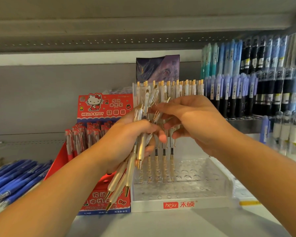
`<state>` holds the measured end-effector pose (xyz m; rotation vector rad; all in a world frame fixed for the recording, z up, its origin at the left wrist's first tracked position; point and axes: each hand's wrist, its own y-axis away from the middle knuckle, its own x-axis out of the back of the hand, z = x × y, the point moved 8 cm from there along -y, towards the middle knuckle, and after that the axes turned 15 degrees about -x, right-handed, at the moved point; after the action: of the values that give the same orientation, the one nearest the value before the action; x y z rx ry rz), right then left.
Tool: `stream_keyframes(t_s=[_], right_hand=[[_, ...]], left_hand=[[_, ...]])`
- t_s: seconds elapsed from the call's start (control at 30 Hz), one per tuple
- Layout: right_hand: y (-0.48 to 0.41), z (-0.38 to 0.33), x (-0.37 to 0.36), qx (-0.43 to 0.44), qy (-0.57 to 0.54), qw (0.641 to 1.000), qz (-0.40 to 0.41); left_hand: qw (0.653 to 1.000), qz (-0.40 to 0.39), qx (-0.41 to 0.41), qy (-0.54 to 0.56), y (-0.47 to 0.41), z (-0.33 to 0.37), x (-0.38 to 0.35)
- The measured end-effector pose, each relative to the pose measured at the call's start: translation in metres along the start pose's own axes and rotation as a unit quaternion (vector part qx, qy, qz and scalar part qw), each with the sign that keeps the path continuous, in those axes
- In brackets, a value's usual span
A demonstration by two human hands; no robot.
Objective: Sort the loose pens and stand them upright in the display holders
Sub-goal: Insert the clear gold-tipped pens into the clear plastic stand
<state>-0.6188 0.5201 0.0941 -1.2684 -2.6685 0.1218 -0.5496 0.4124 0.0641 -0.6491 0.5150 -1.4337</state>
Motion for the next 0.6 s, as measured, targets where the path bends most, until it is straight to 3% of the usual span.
stream_keyframes(t_s=[0.2, 0.37, 0.6], right_hand=[[0.004, 0.001, 0.002, -0.018, -0.055, 0.998, 0.007], [0.002, -0.008, 0.034, -0.010, -0.187, 0.977, 0.105], [0.001, -0.027, 0.054, 0.046, -0.110, 0.979, 0.165]], left_hand=[[1.000, 0.024, 0.010, 0.005, 0.000, 0.001, 0.001], [0.998, 0.057, 0.032, 0.014, 0.002, -0.002, 0.004], [0.997, 0.063, 0.045, -0.013, 0.001, -0.004, 0.013]])
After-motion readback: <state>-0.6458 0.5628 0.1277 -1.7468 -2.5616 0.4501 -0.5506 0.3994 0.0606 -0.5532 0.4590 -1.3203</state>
